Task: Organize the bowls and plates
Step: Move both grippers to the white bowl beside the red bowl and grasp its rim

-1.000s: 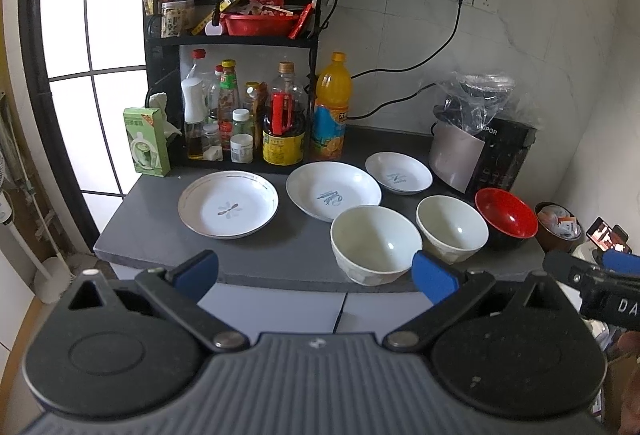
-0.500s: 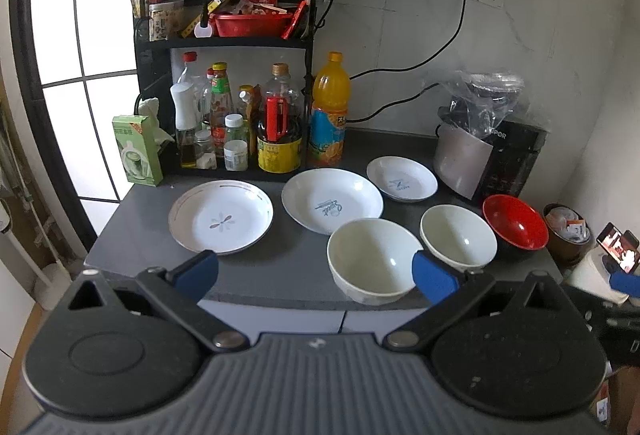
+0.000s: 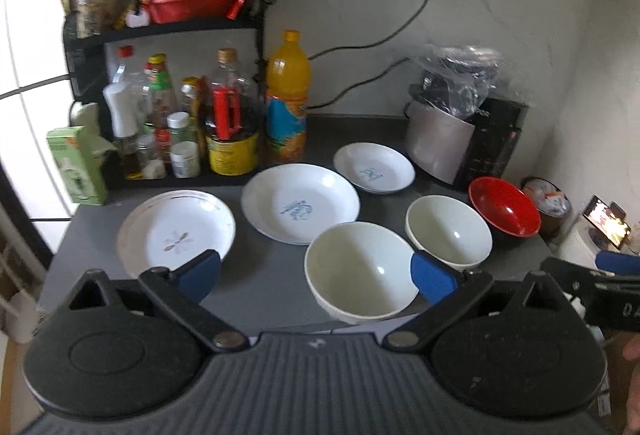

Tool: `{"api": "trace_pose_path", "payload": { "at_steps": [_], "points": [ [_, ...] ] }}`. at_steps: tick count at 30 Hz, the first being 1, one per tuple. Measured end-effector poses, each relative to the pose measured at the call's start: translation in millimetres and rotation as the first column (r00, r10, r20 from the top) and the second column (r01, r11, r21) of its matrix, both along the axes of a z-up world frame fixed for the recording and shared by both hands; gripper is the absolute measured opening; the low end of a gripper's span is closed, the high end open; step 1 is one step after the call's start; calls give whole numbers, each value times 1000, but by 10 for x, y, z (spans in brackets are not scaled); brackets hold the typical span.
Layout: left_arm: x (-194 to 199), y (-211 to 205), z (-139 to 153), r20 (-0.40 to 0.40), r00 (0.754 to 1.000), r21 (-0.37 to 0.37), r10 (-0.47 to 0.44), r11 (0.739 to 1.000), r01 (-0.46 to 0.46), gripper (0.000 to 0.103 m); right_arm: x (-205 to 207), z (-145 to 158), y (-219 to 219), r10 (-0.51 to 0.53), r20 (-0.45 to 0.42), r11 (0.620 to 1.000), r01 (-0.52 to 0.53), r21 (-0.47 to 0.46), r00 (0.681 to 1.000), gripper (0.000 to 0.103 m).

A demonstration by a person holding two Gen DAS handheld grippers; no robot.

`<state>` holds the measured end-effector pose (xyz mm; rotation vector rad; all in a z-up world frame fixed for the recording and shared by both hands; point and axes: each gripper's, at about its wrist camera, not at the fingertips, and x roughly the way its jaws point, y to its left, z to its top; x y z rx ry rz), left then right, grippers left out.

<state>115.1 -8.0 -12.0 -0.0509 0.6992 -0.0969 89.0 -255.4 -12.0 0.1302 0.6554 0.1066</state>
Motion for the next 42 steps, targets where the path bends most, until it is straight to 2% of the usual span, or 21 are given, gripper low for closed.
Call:
{"api": "trace_pose_path", "payload": {
  "at_steps": [4,7,10,12,14,19,22,28,33,36,39,42],
  "points": [
    [229,78,-131,-20,997,-20,-75,997,75,100,133,-50,117,-62,15,997,62,-34,998,103],
    [414,162,-257,-53,992,-33,-111,993,110,100,263,-99,195,-96,3,995,96,-17,995,103],
    [562,265,-372,-76,987,-41,-138,990,135,99,379,-190,319,-128,2,990,128,-67,992,103],
    [639,320,-435,-81,984,-28,-157,987,156,99,434,-253,362,-138,-22,990,137,-42,990,103],
    [698,367,-482,-85,983,-14,-164,987,163,99,493,-329,400,-150,-44,989,149,-25,988,103],
    [857,457,-551,-100,980,-9,-170,985,169,95,550,-473,545,-174,-31,981,171,-94,984,103],
    [934,454,-575,-99,980,-10,-174,985,174,95,607,-553,540,-181,-45,982,178,-67,982,103],
    [1119,312,-673,-133,971,-20,-198,980,198,91,747,-700,416,-215,-76,977,213,-36,974,103],
    [1278,36,-745,-135,970,-10,-203,979,203,91,916,-851,221,-237,-106,971,236,-29,966,103],
    [1422,-136,-810,-155,968,-33,-199,980,196,91,1021,-909,59,-235,-113,972,235,-15,965,103],
    [1567,-313,-902,-175,963,-16,-204,979,204,91,1126,-977,-83,-226,-112,974,227,-2,968,103],
    [1727,-484,-970,-192,961,7,-197,979,202,91,1260,-1083,-218,-230,-147,971,236,25,962,102]
  ]
}}
